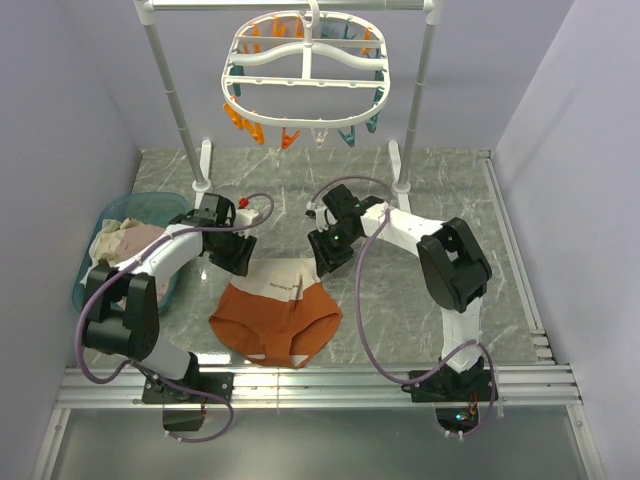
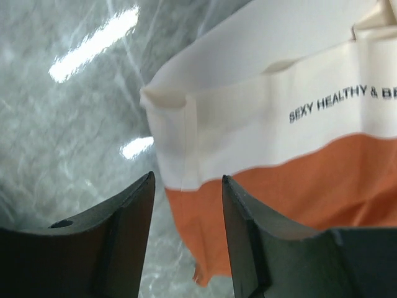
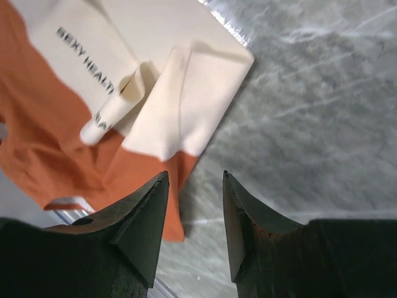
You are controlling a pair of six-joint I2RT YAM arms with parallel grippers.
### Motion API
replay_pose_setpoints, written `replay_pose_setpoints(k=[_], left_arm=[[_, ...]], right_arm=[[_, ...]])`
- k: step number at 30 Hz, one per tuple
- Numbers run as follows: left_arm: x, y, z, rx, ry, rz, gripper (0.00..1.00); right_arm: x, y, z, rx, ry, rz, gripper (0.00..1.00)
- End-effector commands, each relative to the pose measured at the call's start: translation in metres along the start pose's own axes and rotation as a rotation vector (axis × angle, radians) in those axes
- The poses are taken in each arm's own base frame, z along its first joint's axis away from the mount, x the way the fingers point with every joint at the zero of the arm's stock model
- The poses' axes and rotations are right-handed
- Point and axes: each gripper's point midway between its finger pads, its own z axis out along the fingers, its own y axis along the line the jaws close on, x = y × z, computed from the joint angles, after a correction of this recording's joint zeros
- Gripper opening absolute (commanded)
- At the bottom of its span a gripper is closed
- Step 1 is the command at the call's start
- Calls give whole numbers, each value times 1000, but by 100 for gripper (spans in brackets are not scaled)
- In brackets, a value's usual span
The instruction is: Clip the underwear to the hanger
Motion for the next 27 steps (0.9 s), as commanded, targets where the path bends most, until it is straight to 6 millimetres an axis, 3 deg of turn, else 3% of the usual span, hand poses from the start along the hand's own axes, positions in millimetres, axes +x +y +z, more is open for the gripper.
replay_pose_setpoints(k=[1, 14, 20, 21, 22, 25, 27], left_arm=[[-27, 2, 7, -58, -69, -3, 52], [-18, 3, 37, -54, 5, -57, 47], [-16, 5, 45, -58, 14, -70, 41], [-16, 5, 45, -57, 14, -71, 35], [-17, 6, 46, -58, 14, -70, 31], [-14, 6, 48, -53, 30, -73, 8], [-14, 6, 45, -52, 21, -72, 0]], right_arm=[[-31, -4, 2, 32, -76, 32, 47], [-38, 14, 30, 41, -40, 15, 48], [-34, 6, 45, 96, -10, 13, 47], [-35, 4, 45, 99, -9, 13, 43], [-34, 4, 46, 100, -6, 11, 27], [-33, 8, 35, 96, -13, 1, 0], [-25, 5, 27, 106, -8, -3, 0]])
